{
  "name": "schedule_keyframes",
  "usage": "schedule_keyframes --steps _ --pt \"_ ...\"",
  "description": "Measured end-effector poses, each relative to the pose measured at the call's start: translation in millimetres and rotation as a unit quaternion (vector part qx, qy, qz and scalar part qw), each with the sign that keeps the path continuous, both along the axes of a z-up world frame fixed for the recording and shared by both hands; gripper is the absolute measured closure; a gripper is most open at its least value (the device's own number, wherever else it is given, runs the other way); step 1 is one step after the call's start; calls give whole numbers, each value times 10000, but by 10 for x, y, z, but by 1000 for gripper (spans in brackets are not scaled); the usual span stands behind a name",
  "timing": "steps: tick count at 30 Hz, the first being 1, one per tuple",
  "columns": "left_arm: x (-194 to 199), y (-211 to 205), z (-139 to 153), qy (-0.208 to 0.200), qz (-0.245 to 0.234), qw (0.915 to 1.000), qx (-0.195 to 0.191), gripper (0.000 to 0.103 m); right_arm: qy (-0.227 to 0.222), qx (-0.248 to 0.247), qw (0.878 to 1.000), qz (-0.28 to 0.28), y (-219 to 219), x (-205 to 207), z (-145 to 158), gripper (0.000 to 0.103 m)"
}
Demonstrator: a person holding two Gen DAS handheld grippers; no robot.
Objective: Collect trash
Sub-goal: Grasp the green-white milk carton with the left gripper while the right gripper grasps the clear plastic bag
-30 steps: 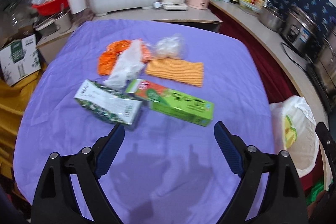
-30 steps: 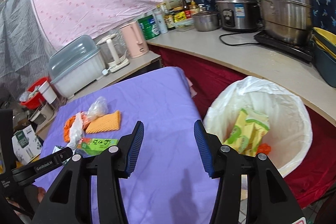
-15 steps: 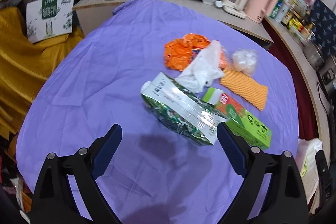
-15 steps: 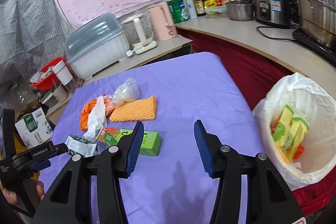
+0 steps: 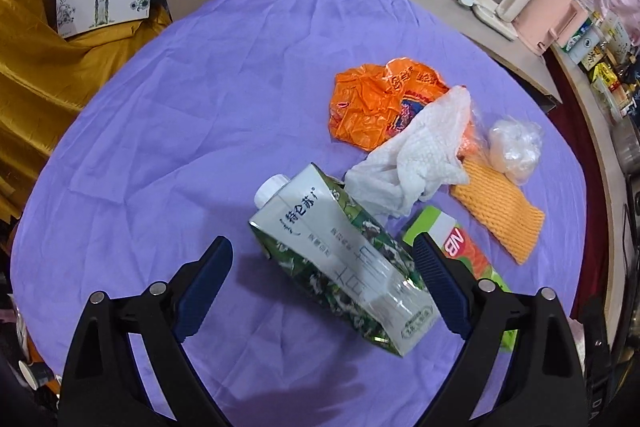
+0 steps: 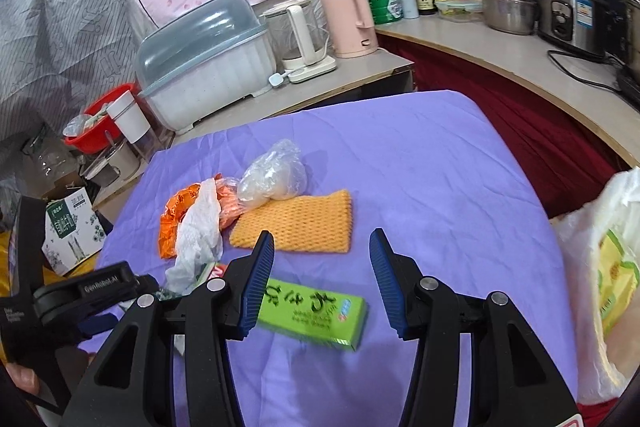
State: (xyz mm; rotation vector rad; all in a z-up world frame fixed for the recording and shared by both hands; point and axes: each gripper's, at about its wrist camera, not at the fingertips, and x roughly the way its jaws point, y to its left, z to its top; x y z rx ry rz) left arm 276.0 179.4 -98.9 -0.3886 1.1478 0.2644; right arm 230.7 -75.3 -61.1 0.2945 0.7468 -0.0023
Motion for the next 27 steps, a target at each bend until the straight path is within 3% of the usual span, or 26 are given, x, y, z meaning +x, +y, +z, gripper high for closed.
schedule_keyframes --steps 4,7,16,24,25,27 --pt "106 -4 -174 141 -26 9999 -76 16 59 64 9998 157 103 279 -77 54" --pt "169 -61 -214 128 -134 9998 11 22 110 145 9996 237 174 458 -154 54" --pt "258 -46 -189 -51 -297 9995 39 33 213 287 9989 304 331 1013 -313 54" --pt "448 -100 -168 -234 -545 9977 330 41 441 320 9980 318 427 1393 -473 55" --pt "472 -102 -165 -249 -558 9974 374 42 482 370 9976 341 436 1409 -501 59" --pt "489 -84 -161 -241 -582 9975 329 42 531 424 9969 389 450 1405 -538 78"
